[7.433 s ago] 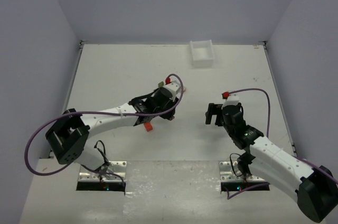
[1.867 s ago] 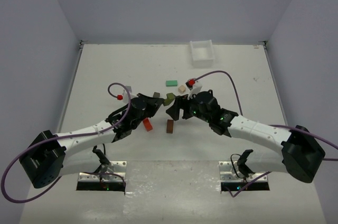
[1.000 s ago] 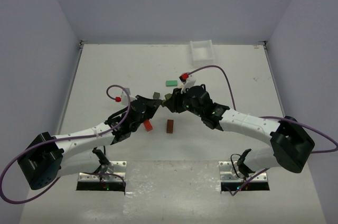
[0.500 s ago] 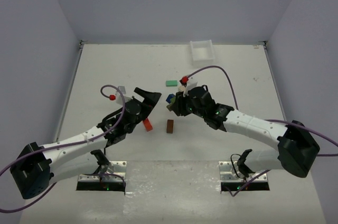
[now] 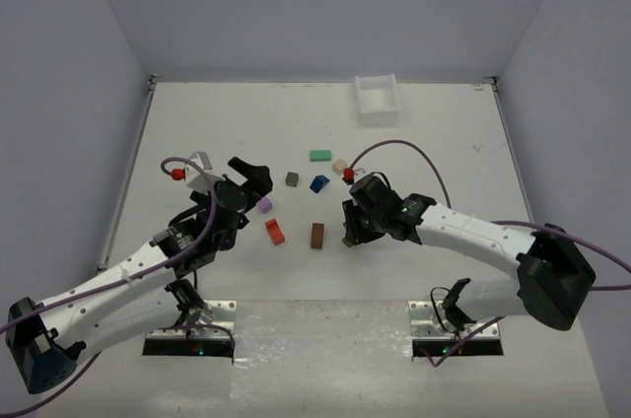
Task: Build the wood block tower
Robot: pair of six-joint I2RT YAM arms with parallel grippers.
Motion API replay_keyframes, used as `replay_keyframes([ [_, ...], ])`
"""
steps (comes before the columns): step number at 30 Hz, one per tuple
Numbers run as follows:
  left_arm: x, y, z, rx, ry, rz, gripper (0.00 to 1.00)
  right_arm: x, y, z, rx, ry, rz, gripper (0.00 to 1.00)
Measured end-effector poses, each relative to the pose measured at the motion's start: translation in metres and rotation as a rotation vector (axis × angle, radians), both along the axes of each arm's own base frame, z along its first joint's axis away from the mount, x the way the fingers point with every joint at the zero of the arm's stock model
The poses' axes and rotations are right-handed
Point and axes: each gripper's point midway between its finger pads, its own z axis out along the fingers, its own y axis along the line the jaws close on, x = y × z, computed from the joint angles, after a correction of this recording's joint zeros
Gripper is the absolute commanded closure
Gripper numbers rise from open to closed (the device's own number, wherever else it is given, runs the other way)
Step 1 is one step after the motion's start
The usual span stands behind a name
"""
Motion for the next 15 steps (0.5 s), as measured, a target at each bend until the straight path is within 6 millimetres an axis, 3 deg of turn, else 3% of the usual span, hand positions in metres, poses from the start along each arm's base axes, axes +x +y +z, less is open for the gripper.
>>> replay_keyframes([
  [4, -0.003, 0.013, 0.002, 0.115, 0.006, 0.008, 0.0, -0.013, -0.002, -0.019, -0.091, 0.149, 0.008, 0.94],
  [15, -0.007, 0.03, -0.005, 0.238, 0.03, 0.028, 0.0, -0.003, 0.021, -0.029, -0.165, 0.293, -0.028, 0.87],
])
